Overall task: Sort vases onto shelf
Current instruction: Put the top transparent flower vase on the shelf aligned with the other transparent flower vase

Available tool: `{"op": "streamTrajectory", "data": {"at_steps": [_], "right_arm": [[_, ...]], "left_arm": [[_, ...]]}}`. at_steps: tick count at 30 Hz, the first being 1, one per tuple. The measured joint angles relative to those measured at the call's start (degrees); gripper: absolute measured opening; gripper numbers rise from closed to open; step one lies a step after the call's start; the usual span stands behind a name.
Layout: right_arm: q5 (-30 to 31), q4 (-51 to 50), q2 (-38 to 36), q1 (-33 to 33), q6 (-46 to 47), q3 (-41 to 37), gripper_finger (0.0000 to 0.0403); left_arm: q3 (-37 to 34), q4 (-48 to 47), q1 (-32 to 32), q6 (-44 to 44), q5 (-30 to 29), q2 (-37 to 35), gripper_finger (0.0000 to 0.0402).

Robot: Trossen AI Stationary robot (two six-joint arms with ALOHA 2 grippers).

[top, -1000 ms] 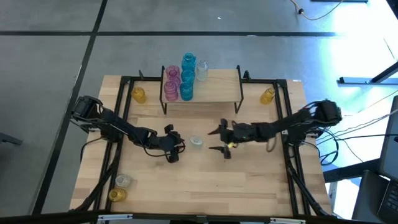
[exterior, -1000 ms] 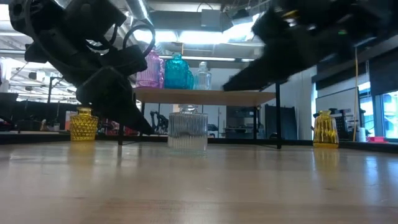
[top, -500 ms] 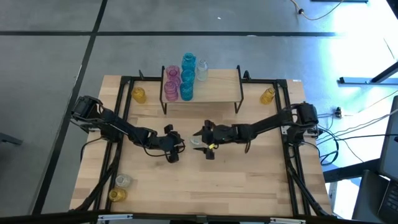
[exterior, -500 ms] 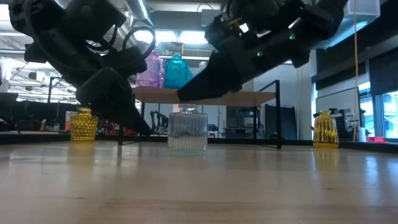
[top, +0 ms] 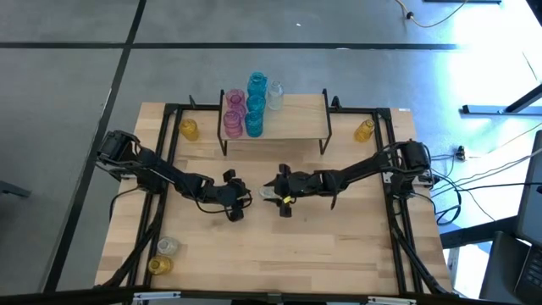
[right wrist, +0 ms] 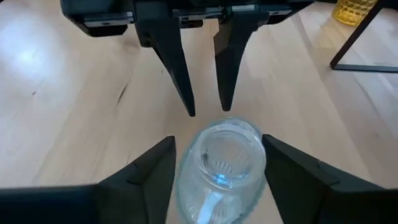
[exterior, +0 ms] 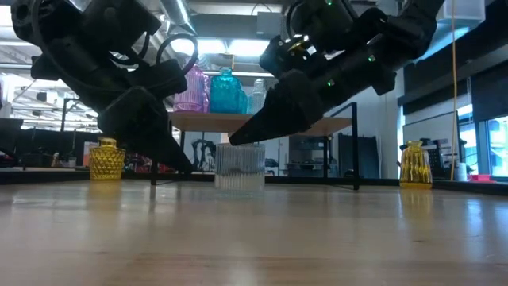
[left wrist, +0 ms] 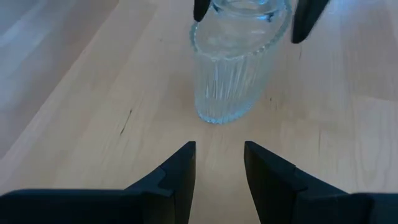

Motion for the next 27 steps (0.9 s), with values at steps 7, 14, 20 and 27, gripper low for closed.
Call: {"op": "streamTrajectory", "data": {"at_steps": [7, 14, 20, 27], "right_arm": [[-0.08, 0.51, 0.0, -0.01, -0.68, 0.02, 0.014], [-0.08, 0.26, -0.19, 0.01, -2.98, 0.07, 0.0109], [-0.08, -1.69, -1.38, 0.04, -4.16, 0.01, 0.0118], [-1.39, -7.56, -6.98, 0.01, -6.43, -0.07, 0.0112]], "left_arm": [[0.0, 0.02, 0.0, 0.0, -0.02, 0.0, 0.013], [0.0, 0.02, 0.0, 0.02, -0.02, 0.0, 0.013], [0.0, 0.02, 0.0, 0.02, -0.02, 0.0, 0.013], [0.0, -0.35, 0.0, 0.02, -0.02, 0.0, 0.013]]}}
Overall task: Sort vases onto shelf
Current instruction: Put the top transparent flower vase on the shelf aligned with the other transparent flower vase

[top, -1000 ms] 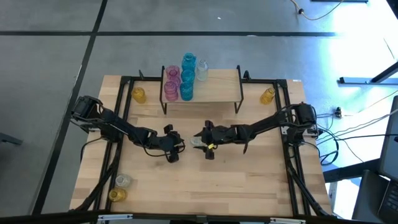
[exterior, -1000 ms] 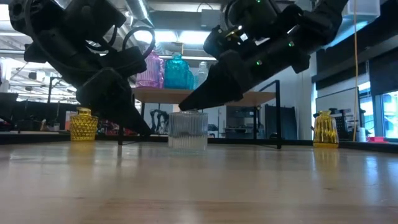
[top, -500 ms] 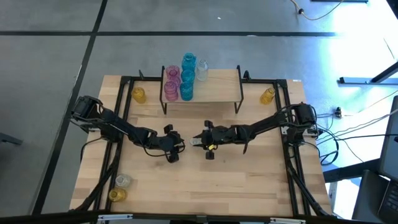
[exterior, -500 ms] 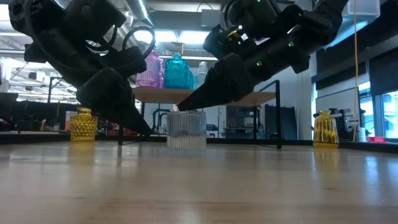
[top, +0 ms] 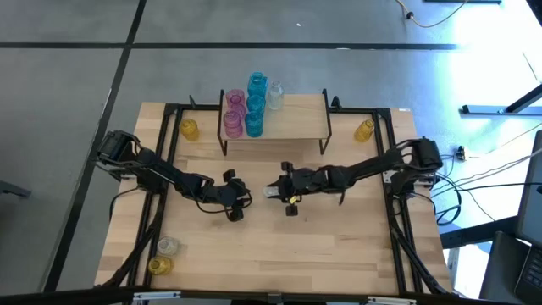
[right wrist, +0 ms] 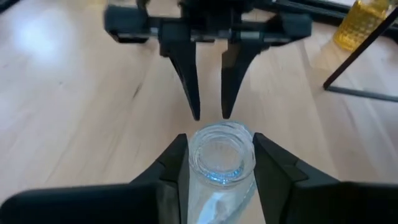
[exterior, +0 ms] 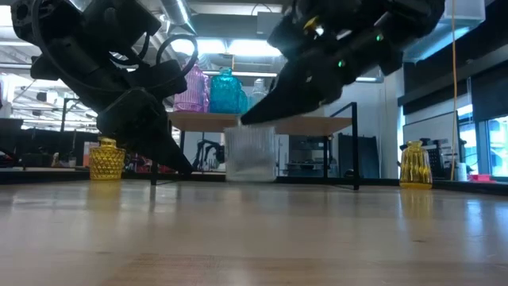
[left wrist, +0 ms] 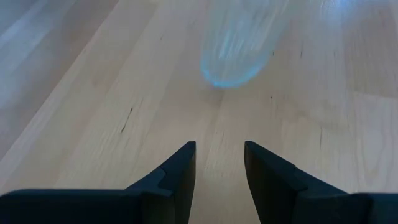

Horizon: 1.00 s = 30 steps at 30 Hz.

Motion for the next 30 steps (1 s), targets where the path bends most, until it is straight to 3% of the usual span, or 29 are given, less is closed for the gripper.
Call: {"op": "streamTrajectory", "data": {"at_steps": [8, 18, 30], "right_arm": [[-1.65, -6.2, -8.24, -1.6, -4.79, 0.02, 0.0116], [-6.12, -10.22, -18.68, -12.2, -10.09, 0.5, 0.0117], [-17.15, -17.01, -15.29, -27.42, -14.5, 12.39, 0.0117]], "left_arm": [[0.0, 0.04, 0.0, 0.02, 0.0, 0.0, 0.013], [0.0, 0.44, 0.07, 0.2, -0.52, 0.0, 0.013], [0.02, 0.48, 0.07, 0.2, -1.27, 0.0, 0.013]]}}
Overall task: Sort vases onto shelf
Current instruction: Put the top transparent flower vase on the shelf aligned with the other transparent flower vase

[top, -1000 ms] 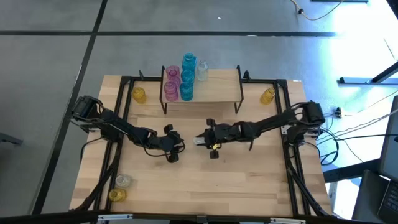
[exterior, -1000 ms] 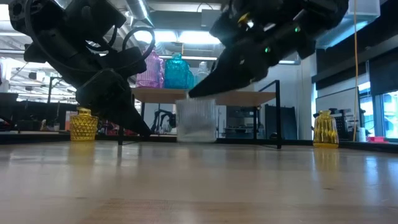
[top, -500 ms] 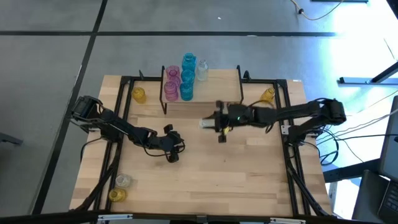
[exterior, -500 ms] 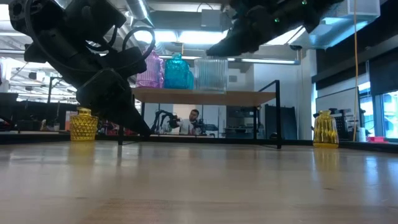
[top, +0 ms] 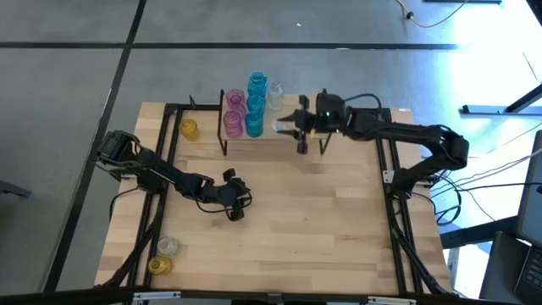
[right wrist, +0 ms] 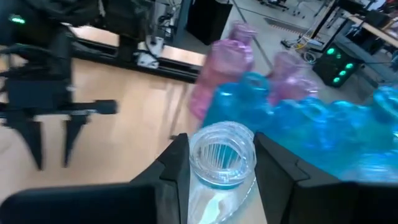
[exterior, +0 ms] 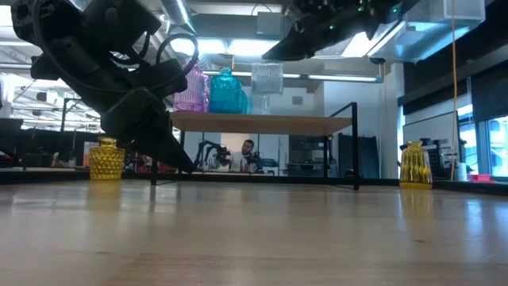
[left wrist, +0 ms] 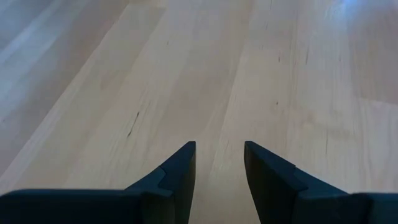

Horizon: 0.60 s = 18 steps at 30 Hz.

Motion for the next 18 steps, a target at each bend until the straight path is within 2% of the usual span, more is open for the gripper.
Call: {"op": "streamTrajectory", "data": {"at_steps": [8, 18], "right_arm": [[-8.28, 0.84, 5.66, -6.29, -3.35, 3.02, 0.0117], [-9.09, 6.92, 10.38, -7.09, -3.62, 3.39, 0.0117]], "left_arm": [[0.0, -0.04, 0.0, 0.0, 0.0, 0.0, 0.013], [0.0, -0.04, 0.0, 0.0, -0.02, 0.0, 0.013]]}}
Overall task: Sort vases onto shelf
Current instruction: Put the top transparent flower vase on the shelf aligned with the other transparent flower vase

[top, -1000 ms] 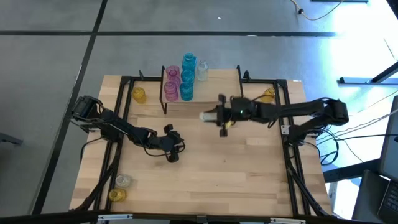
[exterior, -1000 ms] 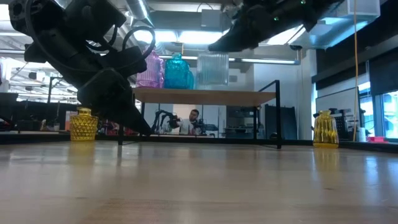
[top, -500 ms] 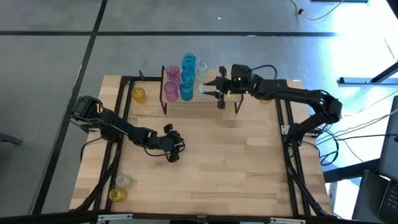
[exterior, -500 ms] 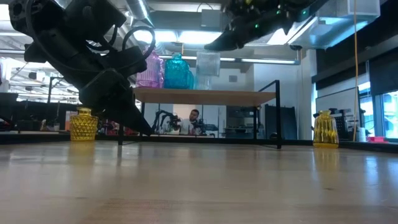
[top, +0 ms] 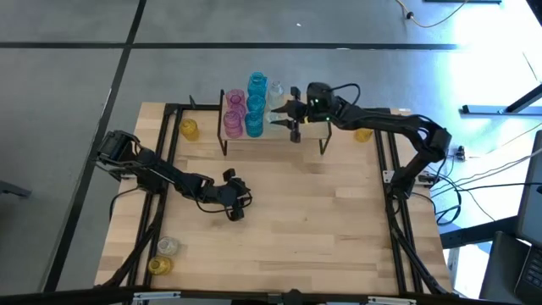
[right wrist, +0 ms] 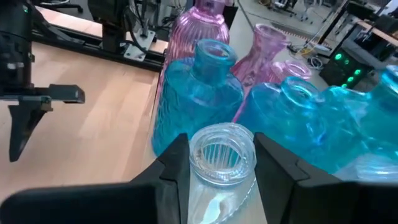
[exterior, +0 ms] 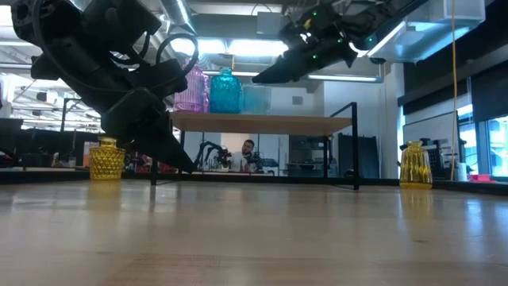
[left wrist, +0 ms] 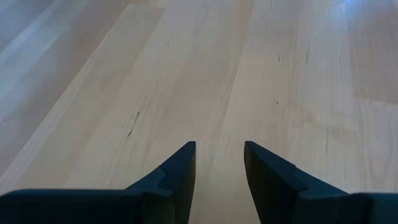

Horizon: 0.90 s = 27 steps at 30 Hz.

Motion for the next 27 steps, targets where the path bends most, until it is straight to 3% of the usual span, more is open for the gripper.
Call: {"op": "streamTrajectory", "data": {"at_steps": [11, 27], "right_arm": [[4.58, 1.11, 0.52, 0.0, 0.13, 0.0, 0.0118], [4.69, 1.09, 0.52, 0.0, -1.01, 0.0, 0.0118]], "left_arm": [[0.0, 0.0, 0.0, 0.0, 0.0, 0.0, 0.013], [0.0, 0.37, 0.0, 0.0, 0.0, 0.0, 0.013]]}}
